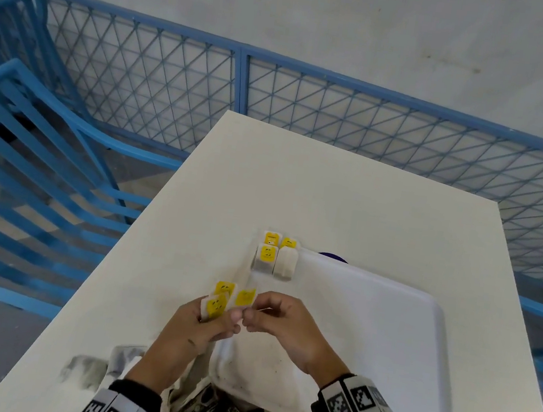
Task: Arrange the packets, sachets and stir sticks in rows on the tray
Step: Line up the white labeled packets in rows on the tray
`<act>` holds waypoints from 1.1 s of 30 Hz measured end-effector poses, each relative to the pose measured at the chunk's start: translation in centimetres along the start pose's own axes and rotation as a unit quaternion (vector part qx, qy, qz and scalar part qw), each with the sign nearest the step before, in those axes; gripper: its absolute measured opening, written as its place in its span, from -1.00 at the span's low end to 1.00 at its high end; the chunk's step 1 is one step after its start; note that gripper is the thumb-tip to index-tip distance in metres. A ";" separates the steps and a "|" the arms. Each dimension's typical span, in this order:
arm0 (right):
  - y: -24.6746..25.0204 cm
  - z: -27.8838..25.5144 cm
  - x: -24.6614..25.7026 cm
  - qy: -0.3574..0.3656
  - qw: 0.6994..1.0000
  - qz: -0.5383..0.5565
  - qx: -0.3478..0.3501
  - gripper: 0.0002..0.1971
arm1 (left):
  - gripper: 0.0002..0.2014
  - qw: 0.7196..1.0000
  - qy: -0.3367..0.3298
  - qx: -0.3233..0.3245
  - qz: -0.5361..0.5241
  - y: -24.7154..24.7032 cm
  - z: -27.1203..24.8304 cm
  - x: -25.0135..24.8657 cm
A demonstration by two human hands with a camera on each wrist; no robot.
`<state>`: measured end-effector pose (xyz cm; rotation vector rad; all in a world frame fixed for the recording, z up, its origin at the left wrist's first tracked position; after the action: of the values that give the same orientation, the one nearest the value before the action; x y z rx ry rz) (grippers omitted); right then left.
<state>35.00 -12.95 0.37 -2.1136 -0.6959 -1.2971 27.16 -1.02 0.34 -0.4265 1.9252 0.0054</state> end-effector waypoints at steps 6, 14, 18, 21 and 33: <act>3.0 1.6 -1.3 -0.024 0.989 0.041 -0.137 -0.94 | -0.45 0.996 0.036 -0.047 -0.065 0.9 -0.1 0.7; 5.4 4.2 -2.7 -0.048 0.968 -0.034 -0.243 -0.86 | -0.85 0.997 0.036 -0.067 -0.023 2.1 -0.8 1.0; 5.3 4.9 -2.6 -0.050 0.965 -0.065 -0.251 -0.81 | -0.85 0.996 0.036 -0.081 0.016 2.8 -0.8 1.1; 5.4 5.3 -2.6 -0.045 0.960 -0.075 -0.266 -0.79 | -0.85 0.995 0.044 -0.088 0.030 3.0 -0.8 1.2; 2.4 3.7 -0.8 -0.004 0.970 -0.157 -0.184 -0.87 | -0.82 0.997 0.017 -0.074 -0.004 1.7 -0.6 0.6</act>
<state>38.58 -12.23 -2.24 -2.3683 -0.8770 -1.6976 25.89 0.27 -0.27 -0.5372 1.9638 0.1376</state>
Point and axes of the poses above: each hand's wrist, its own z-axis towards the middle knuckle, its own y-axis out of the back of the hand, x = y × z, the point moved 7 cm from there along z, towards the middle knuckle, and after that the axes turned 3 degrees about x, right-handed, at the moved point
